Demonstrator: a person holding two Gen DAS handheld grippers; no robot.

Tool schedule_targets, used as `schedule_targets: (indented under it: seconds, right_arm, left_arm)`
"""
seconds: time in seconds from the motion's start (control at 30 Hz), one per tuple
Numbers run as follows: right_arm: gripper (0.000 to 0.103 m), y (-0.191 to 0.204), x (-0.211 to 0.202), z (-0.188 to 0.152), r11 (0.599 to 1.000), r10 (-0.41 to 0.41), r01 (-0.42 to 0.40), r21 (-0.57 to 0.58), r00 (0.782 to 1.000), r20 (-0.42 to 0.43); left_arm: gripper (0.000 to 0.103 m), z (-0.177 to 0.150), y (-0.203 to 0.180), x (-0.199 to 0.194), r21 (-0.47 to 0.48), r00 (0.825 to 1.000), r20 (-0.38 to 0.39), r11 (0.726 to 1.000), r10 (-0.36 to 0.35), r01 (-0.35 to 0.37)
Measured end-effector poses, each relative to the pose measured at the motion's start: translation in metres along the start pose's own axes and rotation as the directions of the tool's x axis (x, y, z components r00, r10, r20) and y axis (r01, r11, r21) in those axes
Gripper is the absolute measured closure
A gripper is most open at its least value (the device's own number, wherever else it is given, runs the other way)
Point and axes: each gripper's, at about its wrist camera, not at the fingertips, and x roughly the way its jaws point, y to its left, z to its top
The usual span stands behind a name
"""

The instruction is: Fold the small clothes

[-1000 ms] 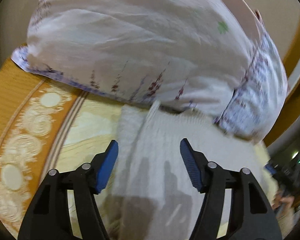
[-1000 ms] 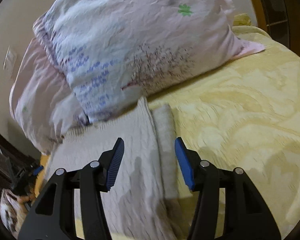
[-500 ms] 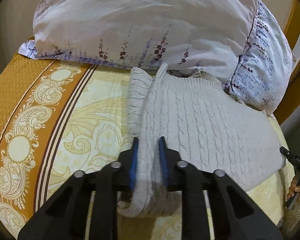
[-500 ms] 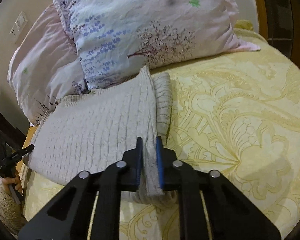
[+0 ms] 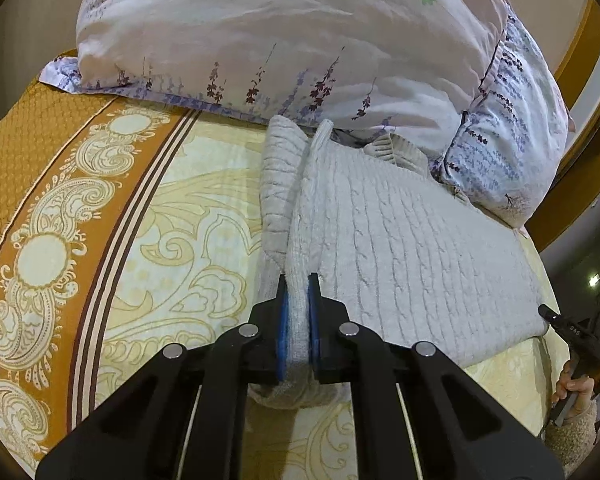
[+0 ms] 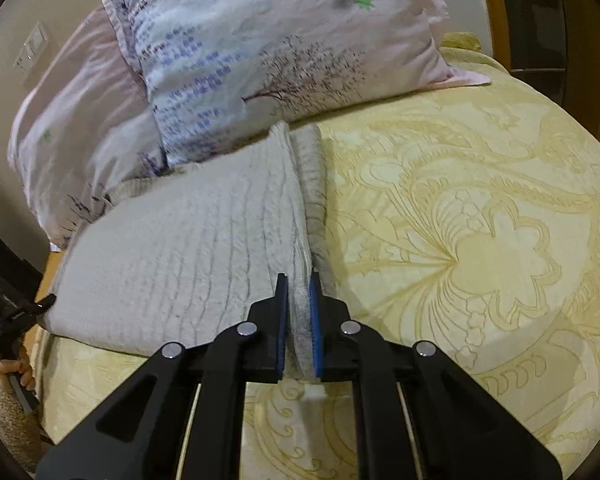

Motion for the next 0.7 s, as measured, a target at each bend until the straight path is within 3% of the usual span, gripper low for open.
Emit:
schedule_targets:
  seconds: [0.1, 0.23, 0.33, 0.37, 0.4, 0.5, 0.7]
  right_arm:
    - [0.092, 0.008, 0.005, 0.001, 0.999, -0.035, 0.035, -0.028, 0.999, -0.002]
    - [0.081, 0.015, 0.002, 0.007, 0.999, -0.038, 0.038, -0.037, 0.999, 0.005]
    - [0.067, 0.023, -0.008, 0.018, 0.999, -0.010, 0.012, -0.043, 0.998, 0.058]
    - [0.064, 0.029, -0.011, 0.022, 0.998, 0.007, -0.002, -0.061, 0.997, 0.077]
    - [0.061, 0.035, -0.012, 0.026, 0.997, 0.022, -0.016, -0.076, 0.996, 0.084]
    - [0.055, 0.053, -0.002, 0.033, 0.990, 0.081, -0.073, -0.121, 0.995, 0.064]
    - [0.055, 0.086, 0.042, 0.035, 0.979, 0.115, -0.119, -0.166, 0.993, -0.031]
  left_arm:
    - [0.094, 0.000, -0.001, 0.003, 0.002, 1.000, 0.003, 1.000, 0.005, -0.005]
    - [0.090, 0.001, -0.004, 0.002, 0.005, 1.000, 0.009, 1.000, 0.011, -0.011]
    - [0.069, 0.004, -0.005, -0.003, -0.009, 1.000, 0.018, 1.000, -0.015, 0.015]
    - [0.049, 0.005, -0.005, -0.006, -0.015, 0.999, 0.029, 1.000, -0.017, 0.017]
    - [0.038, 0.007, -0.005, -0.011, -0.021, 0.998, 0.054, 1.000, -0.012, 0.013]
    - [0.029, 0.018, -0.006, -0.019, -0.028, 0.995, 0.102, 0.999, -0.018, 0.021]
    - [0.027, 0.039, 0.009, 0.012, -0.129, 0.998, 0.033, 0.990, -0.057, 0.061]
